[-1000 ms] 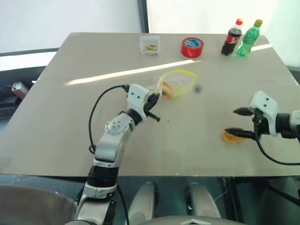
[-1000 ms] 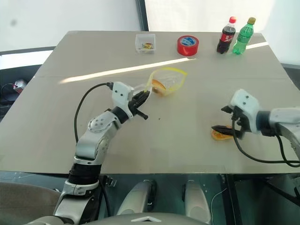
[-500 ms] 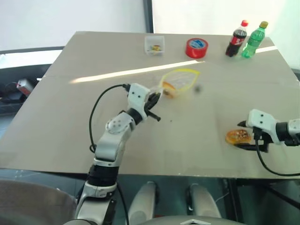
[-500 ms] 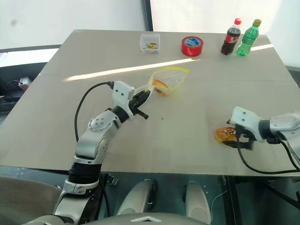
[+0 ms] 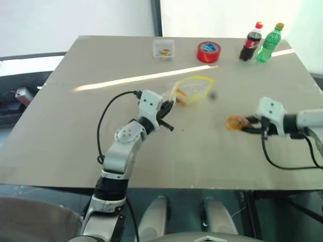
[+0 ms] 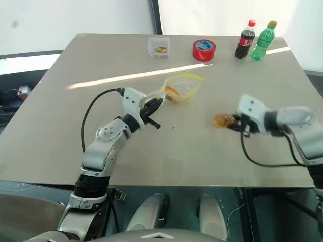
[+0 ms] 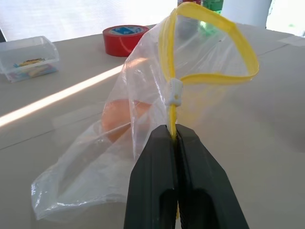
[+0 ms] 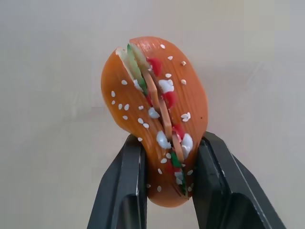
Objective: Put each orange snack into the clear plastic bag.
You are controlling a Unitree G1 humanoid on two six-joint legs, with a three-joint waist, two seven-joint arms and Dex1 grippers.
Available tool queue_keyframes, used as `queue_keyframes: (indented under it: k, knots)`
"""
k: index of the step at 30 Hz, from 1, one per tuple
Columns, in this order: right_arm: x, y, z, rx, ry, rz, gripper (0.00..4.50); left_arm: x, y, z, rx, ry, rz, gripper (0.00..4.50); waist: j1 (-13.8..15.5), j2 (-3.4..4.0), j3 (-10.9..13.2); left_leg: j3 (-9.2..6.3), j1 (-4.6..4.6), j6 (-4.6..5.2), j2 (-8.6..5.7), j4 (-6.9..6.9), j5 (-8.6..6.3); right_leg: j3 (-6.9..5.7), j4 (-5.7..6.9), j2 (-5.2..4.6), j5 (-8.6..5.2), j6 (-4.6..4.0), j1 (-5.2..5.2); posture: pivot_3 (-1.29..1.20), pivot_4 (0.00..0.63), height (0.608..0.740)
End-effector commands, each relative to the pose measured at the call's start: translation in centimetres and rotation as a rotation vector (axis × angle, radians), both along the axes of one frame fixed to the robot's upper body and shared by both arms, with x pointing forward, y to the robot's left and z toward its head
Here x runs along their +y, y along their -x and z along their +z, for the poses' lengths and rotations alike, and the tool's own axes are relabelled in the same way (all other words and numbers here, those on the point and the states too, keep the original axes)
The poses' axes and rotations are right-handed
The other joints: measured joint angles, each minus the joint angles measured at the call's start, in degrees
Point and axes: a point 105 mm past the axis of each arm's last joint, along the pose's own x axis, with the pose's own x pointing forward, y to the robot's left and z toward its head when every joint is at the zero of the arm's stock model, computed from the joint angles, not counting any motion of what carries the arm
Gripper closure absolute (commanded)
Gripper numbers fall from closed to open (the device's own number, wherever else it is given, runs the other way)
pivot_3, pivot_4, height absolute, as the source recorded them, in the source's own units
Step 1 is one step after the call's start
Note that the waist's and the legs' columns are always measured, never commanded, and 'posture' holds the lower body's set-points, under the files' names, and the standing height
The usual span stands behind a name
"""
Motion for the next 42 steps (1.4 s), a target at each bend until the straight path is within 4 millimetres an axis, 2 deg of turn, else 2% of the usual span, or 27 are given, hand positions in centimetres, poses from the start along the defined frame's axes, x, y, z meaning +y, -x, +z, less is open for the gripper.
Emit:
queue_keyframes:
  k: [1,4,8,13,24,26,27,29,30,31,35,38,42]
  knots:
    - [1.4,-1.3,2.8,-0.175,-0.048,-0.032,3.30,-0.3,0.3,1.2,-0.052,-0.003,-0.012,4.50,0.5,-0.02,0.0,-0.01,-0.02,0.00,-0.02,0.00,0.00,-0.09,-0.03,-0.02,0.00,0.00,0.06,0.00,0.150,0.740]
    - [3.7,-2.8,3.8,-0.245,-0.040,-0.007,3.30,-0.4,0.3,1.2,-0.053,-0.005,-0.015,4.50,0.6,-0.01,0.0,-0.05,-0.07,-0.01,-0.07,0.00,0.00,-0.02,-0.04,-0.10,0.00,0.00,0.00,0.00,0.150,0.740]
    - [5.7,-4.9,5.2,-0.327,-0.015,-0.019,3.30,-0.6,0.3,1.2,-0.056,-0.013,-0.021,4.50,0.1,-0.01,0.0,-0.06,-0.03,-0.01,-0.11,-0.01,0.01,0.00,-0.02,-0.10,0.00,0.00,-0.01,0.00,0.150,0.740]
    - [7.9,-6.1,7.6,-0.453,0.027,0.004,3.30,-0.8,0.5,1.0,-0.056,-0.018,-0.028,4.50,0.0,0.00,0.0,-0.08,-0.04,-0.03,-0.11,-0.04,0.02,-0.01,0.01,-0.09,0.01,-0.02,-0.05,0.00,0.150,0.740]
    - [11.1,-6.5,6.2,-0.619,0.292,0.167,3.30,-1.3,0.4,1.3,-0.063,-0.004,-0.032,4.50,-0.2,0.00,0.0,-0.07,-0.04,-0.04,-0.22,-0.05,0.01,0.00,0.02,-0.09,0.01,-0.02,-0.07,0.00,0.150,0.740]
    - [11.3,-6.6,6.4,-0.638,0.287,0.167,2.72,-1.3,0.4,1.3,-0.064,-0.005,-0.034,4.50,-0.2,0.00,0.0,-0.08,-0.04,-0.04,-0.22,-0.05,0.02,0.00,0.03,-0.08,0.01,-0.02,-0.07,0.00,0.150,0.740]
    - [11.6,-6.6,6.5,-0.639,0.274,0.167,2.58,-1.3,0.4,1.3,-0.064,-0.005,-0.035,4.50,-0.2,0.00,0.0,-0.08,-0.04,-0.06,-0.22,-0.05,0.03,0.00,0.03,-0.08,0.01,-0.02,-0.07,0.00,0.150,0.740]
    - [11.9,-6.4,6.8,-0.614,0.231,0.166,1.53,-1.3,0.3,1.3,-0.063,-0.006,-0.034,4.50,-0.1,0.00,0.0,-0.08,-0.04,-0.18,-0.21,-0.05,0.10,0.00,0.03,-0.09,0.01,-0.02,-0.07,0.00,0.150,0.740]
    - [11.9,-6.3,7.0,-0.606,0.215,0.163,0.72,-1.3,0.3,1.3,-0.063,-0.006,-0.033,4.50,-0.1,0.00,0.0,-0.08,-0.04,-0.18,-0.21,-0.05,0.10,0.00,0.03,-0.09,0.01,-0.02,-0.07,0.00,0.150,0.740]
    - [11.8,-6.2,7.3,-0.602,0.204,0.161,0.63,-1.2,0.3,1.3,-0.064,-0.006,-0.031,4.50,-0.1,0.00,0.0,-0.08,-0.04,-0.17,-0.21,-0.05,0.10,0.00,0.03,-0.09,0.01,-0.02,-0.07,0.00,0.150,0.740]
    - [10.0,-5.8,8.8,-0.560,0.149,0.130,0.63,-1.1,0.2,1.3,-0.064,-0.004,-0.022,4.50,0.0,0.00,0.0,-0.10,-0.04,-0.13,-0.21,-0.05,0.07,-0.01,0.02,-0.10,0.01,-0.02,-0.07,0.00,0.150,0.740]
    - [8.1,-6.4,9.5,-0.539,0.121,0.057,0.63,-1.1,0.2,1.3,-0.064,-0.003,-0.019,4.50,0.0,0.00,0.0,-0.10,-0.04,-0.03,-0.22,-0.05,0.01,-0.01,0.02,-0.12,0.01,-0.02,-0.06,0.00,0.150,0.740]
    - [4.7,-7.6,7.5,-0.495,0.239,-0.012,0.63,-1.0,0.2,1.2,-0.063,-0.002,-0.017,4.50,0.0,0.01,0.0,-0.09,-0.03,-0.02,-0.24,-0.05,0.00,-0.01,0.03,-0.10,0.01,-0.02,-0.06,0.00,0.150,0.740]
